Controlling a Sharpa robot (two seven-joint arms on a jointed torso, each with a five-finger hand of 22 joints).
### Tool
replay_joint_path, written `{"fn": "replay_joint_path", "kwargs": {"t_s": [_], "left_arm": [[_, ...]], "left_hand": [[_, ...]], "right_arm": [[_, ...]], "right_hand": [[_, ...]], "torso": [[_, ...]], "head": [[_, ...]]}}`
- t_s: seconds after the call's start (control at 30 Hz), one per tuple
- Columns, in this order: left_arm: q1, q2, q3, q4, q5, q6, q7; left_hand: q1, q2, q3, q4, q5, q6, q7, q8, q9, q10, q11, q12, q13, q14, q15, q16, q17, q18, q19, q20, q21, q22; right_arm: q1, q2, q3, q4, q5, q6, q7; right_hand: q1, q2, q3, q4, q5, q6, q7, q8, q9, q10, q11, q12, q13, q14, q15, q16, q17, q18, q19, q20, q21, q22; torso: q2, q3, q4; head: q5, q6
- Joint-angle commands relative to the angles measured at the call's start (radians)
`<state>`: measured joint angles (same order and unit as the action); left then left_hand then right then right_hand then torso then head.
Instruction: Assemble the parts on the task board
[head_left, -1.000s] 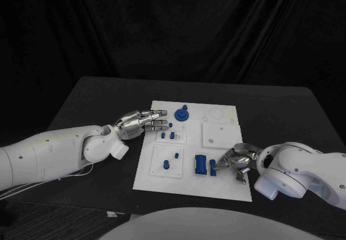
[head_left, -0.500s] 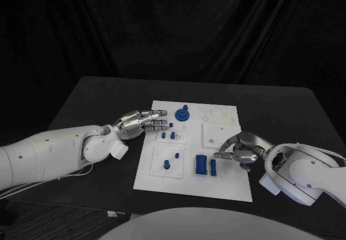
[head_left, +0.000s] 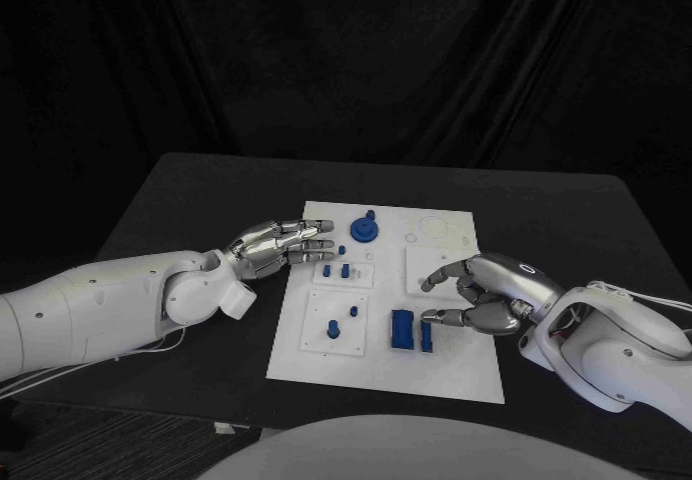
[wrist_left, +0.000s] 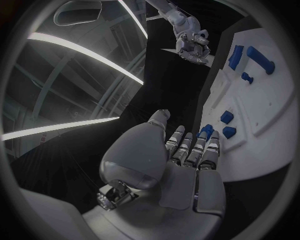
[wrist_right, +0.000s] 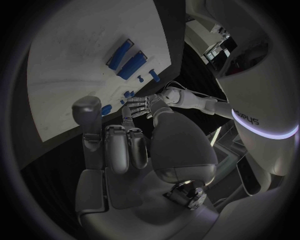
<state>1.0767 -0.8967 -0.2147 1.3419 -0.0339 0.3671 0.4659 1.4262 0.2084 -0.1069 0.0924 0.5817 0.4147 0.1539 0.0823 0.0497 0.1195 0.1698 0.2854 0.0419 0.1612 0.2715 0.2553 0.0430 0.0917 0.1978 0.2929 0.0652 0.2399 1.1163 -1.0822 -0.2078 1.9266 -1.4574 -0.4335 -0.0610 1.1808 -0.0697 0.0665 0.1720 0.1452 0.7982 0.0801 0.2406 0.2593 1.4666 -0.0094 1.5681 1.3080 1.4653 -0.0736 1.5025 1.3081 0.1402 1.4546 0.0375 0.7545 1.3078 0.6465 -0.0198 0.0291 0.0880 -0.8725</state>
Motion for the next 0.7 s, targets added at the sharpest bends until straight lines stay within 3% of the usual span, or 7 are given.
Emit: {"fn": "replay_joint_path", "kwargs": {"t_s": [0.03, 0.33, 0.7], "left_arm": [[-0.001, -0.002, 0.001, 0.004, 0.003, 0.006, 0.031], [-0.001, -0.004, 0.001, 0.005, 0.003, 0.005, 0.035], [-0.002, -0.002, 0.001, 0.003, 0.003, 0.009, 0.031]], "left_hand": [[-0.012, -0.001, 0.006, -0.001, 0.004, 0.012, 0.007, 0.006, 0.002, 0.003, 0.001, 0.006, 0.001, 0.01, 0.0, 0.004, 0.001, -0.006, 0.005, 0.0, 0.004, 0.002], [-0.012, -0.002, 0.007, -0.002, 0.005, 0.014, 0.008, 0.007, 0.002, 0.004, 0.0, 0.007, 0.002, 0.011, 0.0, 0.005, 0.001, -0.006, 0.006, 0.0, 0.004, 0.002], [-0.013, -0.003, 0.009, -0.004, 0.006, 0.015, 0.01, 0.007, 0.002, 0.005, -0.001, 0.007, 0.002, 0.011, -0.001, 0.005, 0.001, -0.006, 0.007, 0.0, 0.005, 0.002]], "right_arm": [[-0.013, -0.002, 0.0, -0.005, -0.146, 0.089, 0.05], [-0.041, -0.001, 0.0, -0.016, -0.179, 0.14, 0.033], [-0.052, 0.007, 0.0, -0.027, -0.189, 0.163, -0.013]], "right_hand": [[0.012, -0.002, -0.006, 0.021, -0.011, 0.017, 0.0, -0.013, -0.016, 0.104, -0.007, 0.003, 0.263, 0.066, -0.007, 0.006, 0.033, -0.016, 0.002, -0.01, 0.004, 0.098], [0.018, -0.01, -0.013, 0.053, -0.028, 0.033, -0.002, -0.035, -0.04, 0.104, -0.01, 0.003, 0.263, 0.068, -0.01, 0.008, 0.04, -0.017, 0.005, -0.012, 0.005, 0.099], [0.027, -0.011, -0.015, 0.07, -0.04, 0.037, 0.003, -0.052, -0.058, 0.104, -0.007, 0.003, 0.263, 0.067, -0.009, 0.007, 0.036, -0.016, 0.005, -0.012, -0.001, 0.097]], "torso": [[0.0, -0.0003, 0.0001], [0.0, 0.0, -0.0001], [0.0, -0.0002, 0.0]], "head": [[0.003, 0.0], [0.002, 0.0], [0.002, 0.0]]}}
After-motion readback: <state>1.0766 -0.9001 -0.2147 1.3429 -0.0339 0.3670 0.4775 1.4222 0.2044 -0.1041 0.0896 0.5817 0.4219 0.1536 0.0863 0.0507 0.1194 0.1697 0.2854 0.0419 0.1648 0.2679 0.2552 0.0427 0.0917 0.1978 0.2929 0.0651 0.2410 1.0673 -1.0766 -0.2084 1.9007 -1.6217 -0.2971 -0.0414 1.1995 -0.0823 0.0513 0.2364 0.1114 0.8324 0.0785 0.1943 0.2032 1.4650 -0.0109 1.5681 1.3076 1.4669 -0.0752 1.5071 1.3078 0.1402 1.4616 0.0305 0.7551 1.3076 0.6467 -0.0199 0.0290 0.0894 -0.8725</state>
